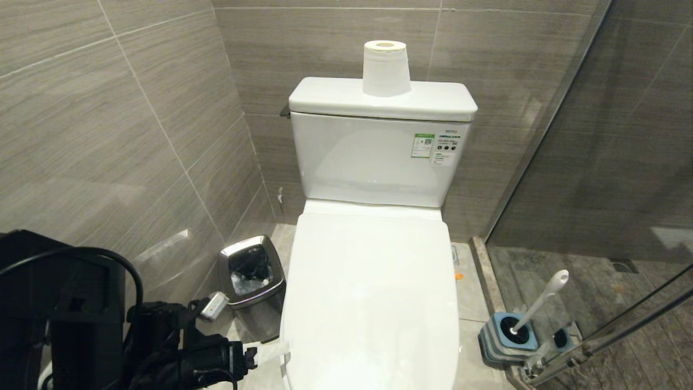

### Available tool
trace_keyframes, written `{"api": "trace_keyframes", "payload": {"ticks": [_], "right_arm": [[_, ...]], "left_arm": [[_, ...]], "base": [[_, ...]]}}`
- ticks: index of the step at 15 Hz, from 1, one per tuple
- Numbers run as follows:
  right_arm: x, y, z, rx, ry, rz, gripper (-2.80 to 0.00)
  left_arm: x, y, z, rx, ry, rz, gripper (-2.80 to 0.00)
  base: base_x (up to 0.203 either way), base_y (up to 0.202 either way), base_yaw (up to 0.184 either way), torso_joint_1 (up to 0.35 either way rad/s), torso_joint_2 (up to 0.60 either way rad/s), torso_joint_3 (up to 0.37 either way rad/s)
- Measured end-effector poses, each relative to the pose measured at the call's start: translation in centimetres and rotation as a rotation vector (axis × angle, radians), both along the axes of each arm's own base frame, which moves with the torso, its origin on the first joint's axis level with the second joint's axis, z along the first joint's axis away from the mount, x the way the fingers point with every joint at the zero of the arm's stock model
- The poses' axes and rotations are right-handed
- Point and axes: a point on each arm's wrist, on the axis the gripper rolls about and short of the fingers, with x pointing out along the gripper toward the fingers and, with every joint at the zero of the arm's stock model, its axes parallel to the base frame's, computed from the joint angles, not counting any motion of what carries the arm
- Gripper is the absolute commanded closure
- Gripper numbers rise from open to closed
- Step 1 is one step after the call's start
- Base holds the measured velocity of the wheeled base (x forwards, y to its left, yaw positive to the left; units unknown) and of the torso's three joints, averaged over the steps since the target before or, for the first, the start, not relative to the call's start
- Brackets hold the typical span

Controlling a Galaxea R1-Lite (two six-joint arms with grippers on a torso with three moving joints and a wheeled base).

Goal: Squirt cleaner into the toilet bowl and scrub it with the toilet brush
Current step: Use the left hand to lift the toilet lid slightly

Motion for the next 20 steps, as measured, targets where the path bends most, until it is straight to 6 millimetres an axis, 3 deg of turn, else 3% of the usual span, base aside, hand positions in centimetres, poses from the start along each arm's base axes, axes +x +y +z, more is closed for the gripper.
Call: {"api": "trace_keyframes", "payload": {"ticks": [9,13,20], "right_arm": [[0.0,0.0,0.0,0.000,0.000,0.000,0.00],[0.0,0.0,0.0,0.001,0.000,0.000,0.00],[0.0,0.0,0.0,0.000,0.000,0.000,0.00]], "left_arm": [[-1.6,-0.4,2.7,-0.192,0.161,0.002,-2.80],[-2.0,-0.7,2.5,-0.177,0.187,0.006,-2.80],[-2.1,-1.8,1.7,-0.043,0.082,-0.019,-2.80]], "base": [[0.000,0.000,0.000,0.000,0.00,0.000],[0.000,0.000,0.000,0.000,0.00,0.000],[0.000,0.000,0.000,0.000,0.00,0.000]]}}
